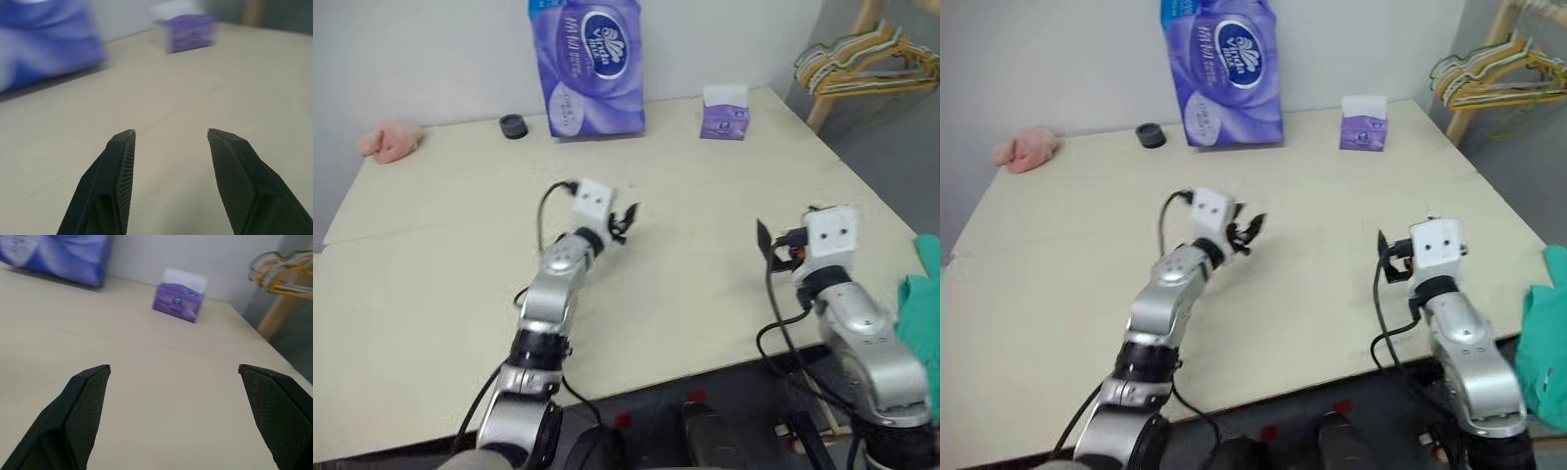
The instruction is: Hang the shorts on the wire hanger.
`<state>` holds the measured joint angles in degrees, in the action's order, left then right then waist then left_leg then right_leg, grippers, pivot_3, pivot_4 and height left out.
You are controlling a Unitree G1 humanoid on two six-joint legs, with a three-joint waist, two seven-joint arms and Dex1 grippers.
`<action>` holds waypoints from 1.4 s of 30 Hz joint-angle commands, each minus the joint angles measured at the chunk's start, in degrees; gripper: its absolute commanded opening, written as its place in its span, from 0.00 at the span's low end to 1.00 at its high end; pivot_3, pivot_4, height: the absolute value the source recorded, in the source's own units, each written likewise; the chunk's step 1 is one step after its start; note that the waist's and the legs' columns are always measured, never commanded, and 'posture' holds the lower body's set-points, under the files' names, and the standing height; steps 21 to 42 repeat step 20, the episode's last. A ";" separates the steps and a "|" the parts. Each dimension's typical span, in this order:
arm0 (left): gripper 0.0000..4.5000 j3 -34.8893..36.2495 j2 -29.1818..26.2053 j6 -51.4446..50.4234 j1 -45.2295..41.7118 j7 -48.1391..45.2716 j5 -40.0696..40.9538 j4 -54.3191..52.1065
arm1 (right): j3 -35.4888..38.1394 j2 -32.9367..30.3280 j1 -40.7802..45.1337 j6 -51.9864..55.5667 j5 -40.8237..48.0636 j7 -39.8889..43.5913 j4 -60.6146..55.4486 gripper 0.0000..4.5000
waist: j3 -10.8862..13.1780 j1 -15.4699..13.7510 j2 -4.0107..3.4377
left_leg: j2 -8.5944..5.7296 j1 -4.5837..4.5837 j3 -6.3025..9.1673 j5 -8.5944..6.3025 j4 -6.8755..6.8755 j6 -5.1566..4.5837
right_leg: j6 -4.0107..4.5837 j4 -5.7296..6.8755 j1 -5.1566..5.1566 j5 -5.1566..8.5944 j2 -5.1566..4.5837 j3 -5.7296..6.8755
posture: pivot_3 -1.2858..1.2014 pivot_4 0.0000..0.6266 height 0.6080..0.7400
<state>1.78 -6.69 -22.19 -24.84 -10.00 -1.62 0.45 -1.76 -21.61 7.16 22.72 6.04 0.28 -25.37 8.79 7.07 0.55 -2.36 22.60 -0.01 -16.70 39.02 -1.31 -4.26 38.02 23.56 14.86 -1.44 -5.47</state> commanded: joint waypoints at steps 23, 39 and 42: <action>0.55 5.83 3.52 7.13 12.27 12.51 1.54 -5.62 | 0.46 13.35 3.12 -17.45 0.29 6.83 19.21 0.99 | -1.38 -5.81 0.97 | 0.07 -0.15 0.35 0.50 -0.01 0.21 | 0.88 0.09 -0.13 -0.56 0.11 0.61 | 0.55 0.16 1.00; 0.55 5.83 3.52 7.13 12.27 12.51 1.54 -5.62 | 0.46 13.35 3.12 -17.45 0.29 6.83 19.21 0.99 | -1.38 -5.81 0.97 | 0.07 -0.15 0.35 0.50 -0.01 0.21 | 0.88 0.09 -0.13 -0.56 0.11 0.61 | 0.55 0.16 1.00; 0.55 5.83 3.52 7.13 12.27 12.51 1.54 -5.62 | 0.46 13.35 3.12 -17.45 0.29 6.83 19.21 0.99 | -1.38 -5.81 0.97 | 0.07 -0.15 0.35 0.50 -0.01 0.21 | 0.88 0.09 -0.13 -0.56 0.11 0.61 | 0.55 0.16 1.00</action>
